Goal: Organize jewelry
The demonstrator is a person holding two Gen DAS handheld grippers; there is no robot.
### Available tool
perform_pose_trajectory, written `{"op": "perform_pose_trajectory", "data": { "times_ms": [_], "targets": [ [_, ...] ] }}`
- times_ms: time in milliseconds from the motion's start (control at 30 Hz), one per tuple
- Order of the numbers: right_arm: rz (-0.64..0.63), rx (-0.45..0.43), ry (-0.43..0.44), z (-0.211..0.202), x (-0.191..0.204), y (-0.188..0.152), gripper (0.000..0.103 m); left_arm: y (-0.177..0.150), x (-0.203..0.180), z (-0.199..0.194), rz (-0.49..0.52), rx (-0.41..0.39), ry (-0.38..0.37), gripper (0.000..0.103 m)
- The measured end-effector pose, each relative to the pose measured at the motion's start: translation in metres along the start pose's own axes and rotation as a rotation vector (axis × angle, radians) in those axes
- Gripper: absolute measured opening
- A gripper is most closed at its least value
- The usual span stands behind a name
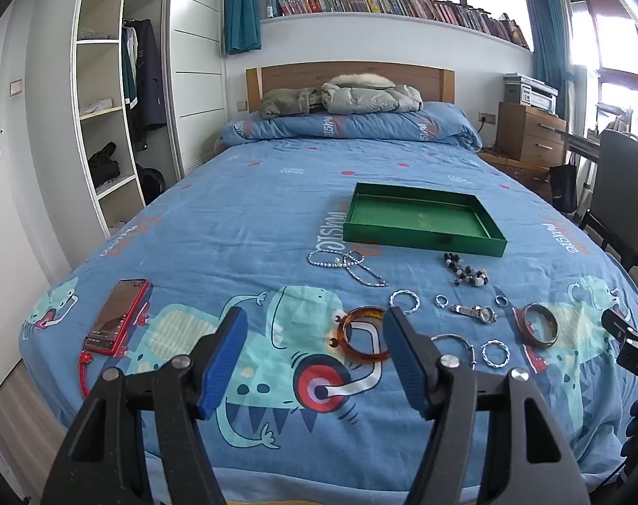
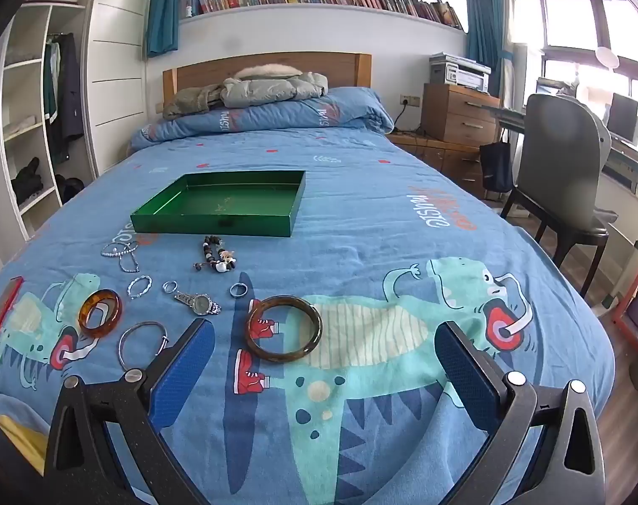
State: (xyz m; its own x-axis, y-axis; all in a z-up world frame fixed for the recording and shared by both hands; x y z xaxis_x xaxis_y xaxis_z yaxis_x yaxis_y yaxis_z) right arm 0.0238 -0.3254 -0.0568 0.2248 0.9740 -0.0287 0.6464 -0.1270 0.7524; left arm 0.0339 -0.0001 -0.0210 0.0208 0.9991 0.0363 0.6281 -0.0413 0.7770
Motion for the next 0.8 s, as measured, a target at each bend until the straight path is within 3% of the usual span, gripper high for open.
{"op": "perform_pose_trajectory", "data": {
  "times_ms": [800],
  "targets": [
    [-0.023, -0.026, -0.011, -0.009, 0.002, 0.006, 0.103, -0.002, -0.01, 0.0, 0.013, 0.017, -0.016, 0.065]
  ]
}}
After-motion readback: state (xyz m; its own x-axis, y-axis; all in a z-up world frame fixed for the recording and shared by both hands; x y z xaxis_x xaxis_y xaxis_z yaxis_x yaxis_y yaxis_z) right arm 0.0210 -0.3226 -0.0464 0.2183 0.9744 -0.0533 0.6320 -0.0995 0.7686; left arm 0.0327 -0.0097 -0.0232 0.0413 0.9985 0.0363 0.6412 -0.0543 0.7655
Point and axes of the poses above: each gripper's, at about its wrist camera, not at the fingertips, and z roughly the way its jaws point, x to its left, y to its top, the point moved 4 cm from there along z, roughly the way its jaws point, and after that the axes turned 7 degrees about x, right-handed, at the moved point
